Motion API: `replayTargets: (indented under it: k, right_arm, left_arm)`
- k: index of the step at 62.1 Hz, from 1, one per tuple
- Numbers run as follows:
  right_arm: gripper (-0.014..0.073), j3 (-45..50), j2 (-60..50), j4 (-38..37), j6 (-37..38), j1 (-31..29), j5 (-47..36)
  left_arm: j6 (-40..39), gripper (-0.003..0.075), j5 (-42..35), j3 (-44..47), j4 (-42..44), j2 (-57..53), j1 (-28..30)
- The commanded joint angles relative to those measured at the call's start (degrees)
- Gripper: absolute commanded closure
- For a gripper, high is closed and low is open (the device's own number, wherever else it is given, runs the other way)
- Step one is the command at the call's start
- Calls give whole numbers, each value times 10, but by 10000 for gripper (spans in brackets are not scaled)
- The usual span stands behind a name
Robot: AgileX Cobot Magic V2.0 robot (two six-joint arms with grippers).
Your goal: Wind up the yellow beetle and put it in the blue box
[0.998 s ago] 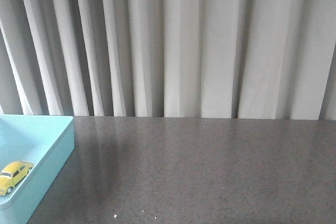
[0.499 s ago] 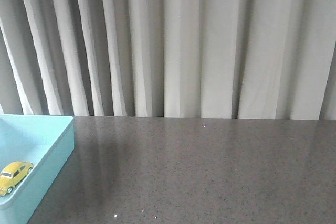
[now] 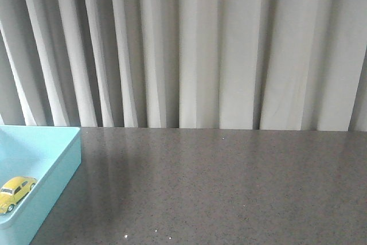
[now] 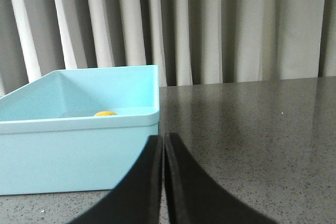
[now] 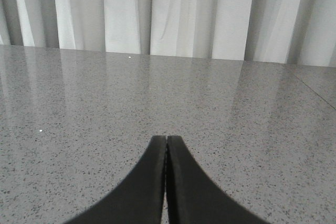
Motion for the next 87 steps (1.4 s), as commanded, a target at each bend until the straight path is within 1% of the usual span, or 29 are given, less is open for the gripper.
replayTargets:
  k: [1, 4, 7, 14, 20, 21, 22, 23, 26, 30, 37, 87]
  right_arm:
    - [601, -9, 4, 9, -3, -4, -66]
    - [601, -5, 2, 4, 0, -4, -82]
    - [601, -3, -13, -18, 20, -4, -90]
    - [601, 21, -24, -105, 110, -4, -138]
    - [599, 72, -25, -107, 185, -4, -218]
    - [599, 79, -25, -107, 189, -3, -225]
    - [599, 76, -25, -107, 192, -3, -210]
    - [599, 74, -25, -107, 190, -2, -194]
    - [599, 75, -25, -112, 174, 1, -189]
    - [597, 75, -25, -111, 160, 3, -161]
    - [598, 75, -25, -111, 157, 7, -120]
    - [598, 75, -24, -111, 158, 6, -119]
  left_arm:
    - [-5, 726, -41, -5, -1, -9, -3]
    - [-5, 726, -41, -5, -1, -9, -3]
    - [-5, 726, -41, -5, -1, -9, -3]
    - [-5, 726, -41, -5, -1, -9, -3]
    - [-5, 726, -41, -5, -1, -9, -3]
    - [-5, 726, -41, -5, -1, -9, -3]
    - [-5, 726, -41, -5, -1, -9, -3]
    - [-5, 726, -41, -5, -1, -9, -3]
    - [-5, 726, -41, -5, -1, -8, -3]
    - [-5, 726, -41, -5, -1, -8, -3]
    - [-5, 726, -41, -5, -1, -8, -3]
    - [-5, 726, -41, -5, -1, -8, -3]
